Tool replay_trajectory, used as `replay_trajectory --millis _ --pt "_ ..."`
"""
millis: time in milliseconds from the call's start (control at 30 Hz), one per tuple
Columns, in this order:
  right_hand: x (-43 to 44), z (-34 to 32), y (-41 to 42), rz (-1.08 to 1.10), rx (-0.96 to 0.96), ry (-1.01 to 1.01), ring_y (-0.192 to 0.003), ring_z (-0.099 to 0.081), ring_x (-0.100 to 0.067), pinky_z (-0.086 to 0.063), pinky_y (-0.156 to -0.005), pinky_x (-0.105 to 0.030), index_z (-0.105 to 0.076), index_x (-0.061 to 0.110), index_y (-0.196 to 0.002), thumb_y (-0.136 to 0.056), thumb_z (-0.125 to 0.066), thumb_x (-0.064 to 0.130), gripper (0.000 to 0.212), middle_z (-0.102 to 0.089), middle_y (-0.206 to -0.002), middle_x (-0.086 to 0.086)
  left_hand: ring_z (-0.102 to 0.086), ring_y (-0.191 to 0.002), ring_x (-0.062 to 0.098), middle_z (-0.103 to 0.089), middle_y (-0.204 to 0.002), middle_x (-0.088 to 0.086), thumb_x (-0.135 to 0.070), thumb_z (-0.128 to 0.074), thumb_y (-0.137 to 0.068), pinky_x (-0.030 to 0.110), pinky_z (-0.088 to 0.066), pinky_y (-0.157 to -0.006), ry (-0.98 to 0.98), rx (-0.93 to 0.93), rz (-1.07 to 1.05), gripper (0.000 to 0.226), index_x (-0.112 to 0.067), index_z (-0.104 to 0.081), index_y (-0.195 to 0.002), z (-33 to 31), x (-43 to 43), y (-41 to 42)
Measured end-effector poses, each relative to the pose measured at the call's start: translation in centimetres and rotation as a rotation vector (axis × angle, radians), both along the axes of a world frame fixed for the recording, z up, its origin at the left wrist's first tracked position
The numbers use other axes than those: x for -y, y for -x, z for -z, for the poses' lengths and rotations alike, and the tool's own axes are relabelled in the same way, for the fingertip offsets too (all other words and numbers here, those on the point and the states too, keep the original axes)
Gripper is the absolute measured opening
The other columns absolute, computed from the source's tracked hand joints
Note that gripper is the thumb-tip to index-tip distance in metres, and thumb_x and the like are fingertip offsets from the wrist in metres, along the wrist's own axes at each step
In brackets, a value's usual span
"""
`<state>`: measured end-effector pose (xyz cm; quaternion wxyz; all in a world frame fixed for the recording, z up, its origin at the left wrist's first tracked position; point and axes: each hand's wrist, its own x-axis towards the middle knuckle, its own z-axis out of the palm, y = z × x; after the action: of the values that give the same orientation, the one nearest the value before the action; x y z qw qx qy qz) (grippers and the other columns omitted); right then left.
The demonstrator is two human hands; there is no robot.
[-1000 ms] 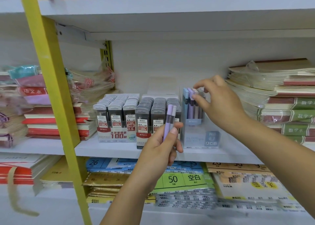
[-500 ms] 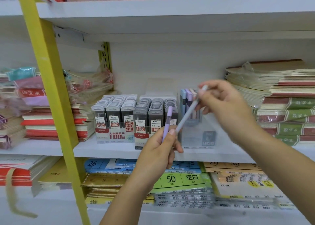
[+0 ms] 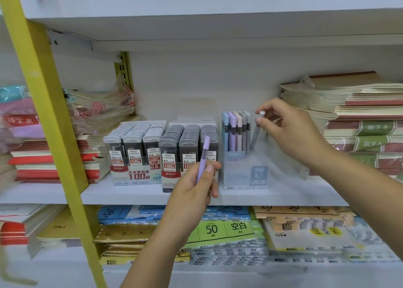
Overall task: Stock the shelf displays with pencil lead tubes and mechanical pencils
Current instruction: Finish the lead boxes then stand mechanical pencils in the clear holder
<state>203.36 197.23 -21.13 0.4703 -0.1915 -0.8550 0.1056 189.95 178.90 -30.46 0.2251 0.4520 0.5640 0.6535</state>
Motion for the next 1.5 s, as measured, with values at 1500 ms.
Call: replay_trajectory --millis 1500 --pt "5.5 -2.0 -1.1 -0.341 -0.461 0.253 -0.078 -0.069 -0.014 -0.055 -0.061 -0.024 -0.051 0.031 -0.101 -0.100 -0.048 0.012 0.019 -0.067 -0.083 0.000 -0.048 -0.117 0.011 -0.056 -0.122 -0.004 -0.042 -0.068 -0.084 0.023 -0.040 -0.099 -0.191 -0.838 -0.742 0.046 -0.026 -0.062 -0.127 -0.6 0.0 -0.4"
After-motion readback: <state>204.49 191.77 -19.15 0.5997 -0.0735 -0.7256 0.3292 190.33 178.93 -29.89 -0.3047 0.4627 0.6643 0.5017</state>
